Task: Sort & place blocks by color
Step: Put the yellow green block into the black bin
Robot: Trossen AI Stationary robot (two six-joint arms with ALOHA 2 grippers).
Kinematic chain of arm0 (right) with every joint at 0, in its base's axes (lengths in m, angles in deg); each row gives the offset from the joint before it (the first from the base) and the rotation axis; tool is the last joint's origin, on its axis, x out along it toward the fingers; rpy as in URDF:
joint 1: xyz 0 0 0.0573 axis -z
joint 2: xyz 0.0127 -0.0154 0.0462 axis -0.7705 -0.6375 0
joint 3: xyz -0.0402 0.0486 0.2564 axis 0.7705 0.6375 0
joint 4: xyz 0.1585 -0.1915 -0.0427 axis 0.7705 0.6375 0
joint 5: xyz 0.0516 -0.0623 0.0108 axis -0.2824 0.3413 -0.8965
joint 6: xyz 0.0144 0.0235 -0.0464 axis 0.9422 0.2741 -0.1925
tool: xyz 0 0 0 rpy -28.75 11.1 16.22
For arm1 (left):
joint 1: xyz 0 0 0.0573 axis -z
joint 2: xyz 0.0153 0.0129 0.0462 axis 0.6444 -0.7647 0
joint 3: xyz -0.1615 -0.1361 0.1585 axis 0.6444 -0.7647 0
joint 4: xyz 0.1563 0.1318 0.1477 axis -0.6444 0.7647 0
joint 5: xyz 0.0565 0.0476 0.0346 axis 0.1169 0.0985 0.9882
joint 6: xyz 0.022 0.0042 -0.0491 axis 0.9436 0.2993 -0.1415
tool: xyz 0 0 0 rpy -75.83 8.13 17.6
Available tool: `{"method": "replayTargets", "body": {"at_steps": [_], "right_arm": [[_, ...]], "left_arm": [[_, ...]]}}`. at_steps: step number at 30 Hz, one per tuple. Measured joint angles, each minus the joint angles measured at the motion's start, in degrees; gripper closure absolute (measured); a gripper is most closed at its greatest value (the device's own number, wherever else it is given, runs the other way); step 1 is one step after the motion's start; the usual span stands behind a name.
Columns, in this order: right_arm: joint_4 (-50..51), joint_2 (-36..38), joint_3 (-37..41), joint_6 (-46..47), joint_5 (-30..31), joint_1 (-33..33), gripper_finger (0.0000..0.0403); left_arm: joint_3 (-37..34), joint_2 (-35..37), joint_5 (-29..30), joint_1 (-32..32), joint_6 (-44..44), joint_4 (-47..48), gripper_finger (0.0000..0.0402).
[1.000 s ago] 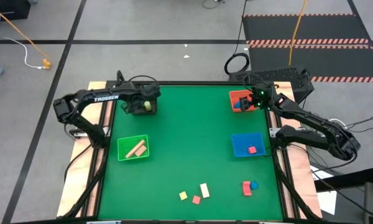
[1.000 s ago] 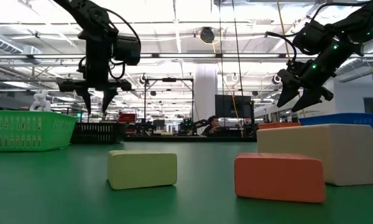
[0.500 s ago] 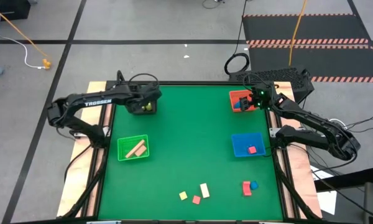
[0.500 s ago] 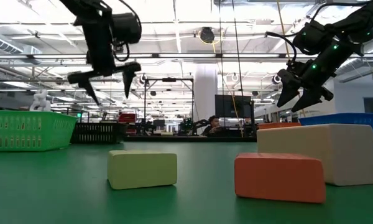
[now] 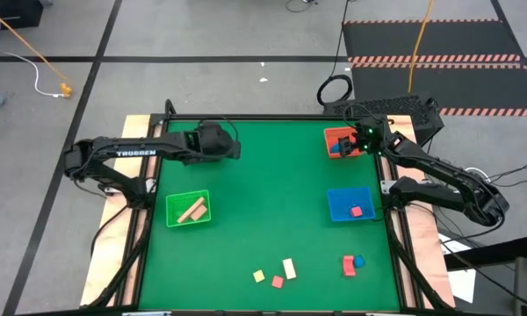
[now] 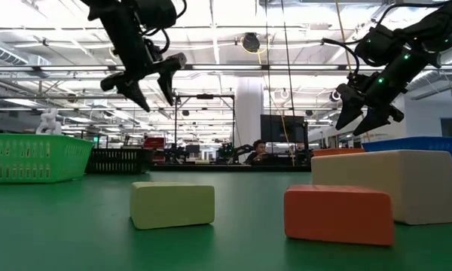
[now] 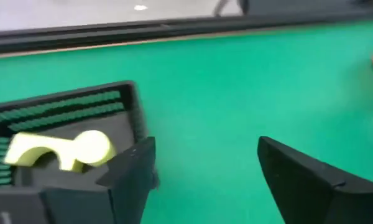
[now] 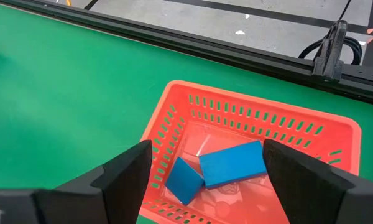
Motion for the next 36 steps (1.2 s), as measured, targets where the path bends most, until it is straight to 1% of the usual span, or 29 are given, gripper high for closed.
{"method": "replayTargets", "body": {"at_steps": [5,9,13,16,20,22,25,30,32,36], "right_arm": [[0.00,-0.02,0.00,0.00,0.00,0.00,0.0105],[0.00,-0.01,0.00,0.00,0.00,0.00,0.0105],[0.00,-0.02,0.00,0.00,0.00,0.00,0.0105],[0.00,-0.02,0.00,0.00,0.00,0.00,0.0105],[0.00,-0.01,0.00,0.00,0.00,0.00,0.0105],[0.00,-0.01,0.00,0.00,0.00,0.00,0.0105],[0.00,-0.02,0.00,0.00,0.00,0.00,0.0105],[0.02,0.00,0.00,0.00,0.00,0.00,0.0105],[0.12,-0.01,0.00,0.00,0.00,0.00,0.0105],[0.17,-0.01,0.00,0.00,0.00,0.00,0.0105]], "left_arm": [[0.00,0.00,-3.20,2.10,2.23,-5.12,0.0169],[-0.01,-0.02,-5.33,4.72,8.06,-6.97,0.0201],[-0.01,-0.04,-3.57,10.11,19.48,-7.86,0.0231],[-0.02,-0.04,-3.17,13.89,20.26,-11.31,0.0247],[-0.02,-0.04,-5.86,20.83,21.49,-17.56,0.0256],[-0.01,-0.33,-5.90,25.05,22.34,-19.51,0.0256],[-0.01,-2.65,-5.84,31.98,22.81,-24.28,0.0256],[0.00,-8.81,-5.48,41.64,25.80,-35.73,0.0257],[0.00,-12.18,-5.33,44.50,27.74,-41.73,0.0257],[0.03,-18.85,-4.87,49.38,29.99,-49.09,0.0256]]}}
